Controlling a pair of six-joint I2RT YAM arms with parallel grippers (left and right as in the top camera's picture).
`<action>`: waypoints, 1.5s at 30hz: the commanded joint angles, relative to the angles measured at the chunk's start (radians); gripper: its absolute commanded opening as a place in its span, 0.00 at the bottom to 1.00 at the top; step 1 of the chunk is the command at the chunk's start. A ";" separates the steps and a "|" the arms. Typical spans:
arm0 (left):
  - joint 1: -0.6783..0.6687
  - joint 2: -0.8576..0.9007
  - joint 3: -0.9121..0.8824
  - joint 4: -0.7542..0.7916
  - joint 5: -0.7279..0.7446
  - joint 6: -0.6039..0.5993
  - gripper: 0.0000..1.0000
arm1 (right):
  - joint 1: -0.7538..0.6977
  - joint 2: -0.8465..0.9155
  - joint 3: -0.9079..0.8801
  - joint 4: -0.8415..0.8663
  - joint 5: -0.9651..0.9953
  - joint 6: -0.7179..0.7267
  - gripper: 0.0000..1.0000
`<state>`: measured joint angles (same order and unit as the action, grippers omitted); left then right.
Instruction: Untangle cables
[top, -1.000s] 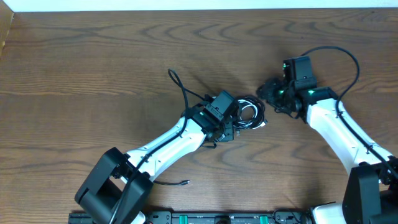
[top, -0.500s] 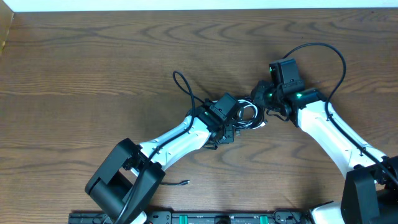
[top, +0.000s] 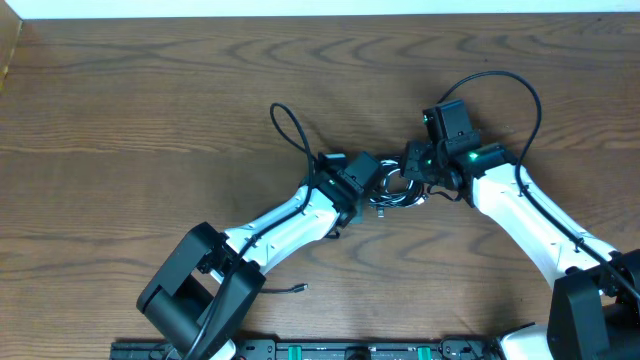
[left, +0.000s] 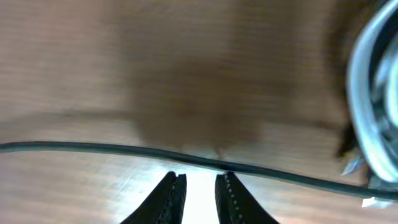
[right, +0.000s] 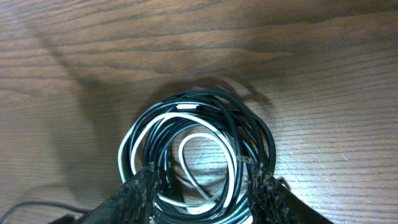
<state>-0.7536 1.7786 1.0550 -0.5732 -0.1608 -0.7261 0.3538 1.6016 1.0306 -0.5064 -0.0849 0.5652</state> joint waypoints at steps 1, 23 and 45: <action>0.002 0.011 -0.006 -0.087 0.074 0.000 0.23 | 0.005 0.005 -0.005 0.000 0.016 -0.025 0.48; 0.017 -0.253 -0.021 -0.723 0.291 0.034 0.22 | 0.006 0.005 -0.006 0.013 0.015 -0.024 0.52; 0.015 -0.251 -0.396 -0.272 0.261 -0.058 0.22 | 0.006 0.005 -0.006 0.012 0.016 -0.024 0.53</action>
<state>-0.7406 1.5253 0.6754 -0.8742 0.1455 -0.7670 0.3538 1.6016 1.0302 -0.4957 -0.0803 0.5541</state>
